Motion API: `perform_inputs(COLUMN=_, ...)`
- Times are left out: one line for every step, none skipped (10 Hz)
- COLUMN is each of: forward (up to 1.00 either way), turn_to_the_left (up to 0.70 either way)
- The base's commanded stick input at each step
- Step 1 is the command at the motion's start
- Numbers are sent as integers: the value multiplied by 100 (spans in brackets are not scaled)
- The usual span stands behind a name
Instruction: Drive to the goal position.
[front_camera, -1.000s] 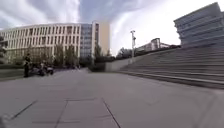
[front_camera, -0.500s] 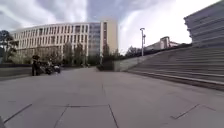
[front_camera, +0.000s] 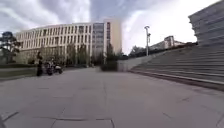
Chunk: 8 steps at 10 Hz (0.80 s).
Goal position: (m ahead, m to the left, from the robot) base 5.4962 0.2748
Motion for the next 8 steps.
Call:
perform_inputs(forward=85, turn_to_the_left=0)
perform_inputs(forward=85, turn_to_the_left=0)
perform_inputs(forward=85, turn_to_the_left=14)
perform_inputs(forward=85, turn_to_the_left=30)
perform_inputs(forward=85, turn_to_the_left=15)
perform_inputs(forward=85, turn_to_the_left=0)
perform_inputs(forward=85, turn_to_the_left=0)
perform_inputs(forward=85, turn_to_the_left=0)
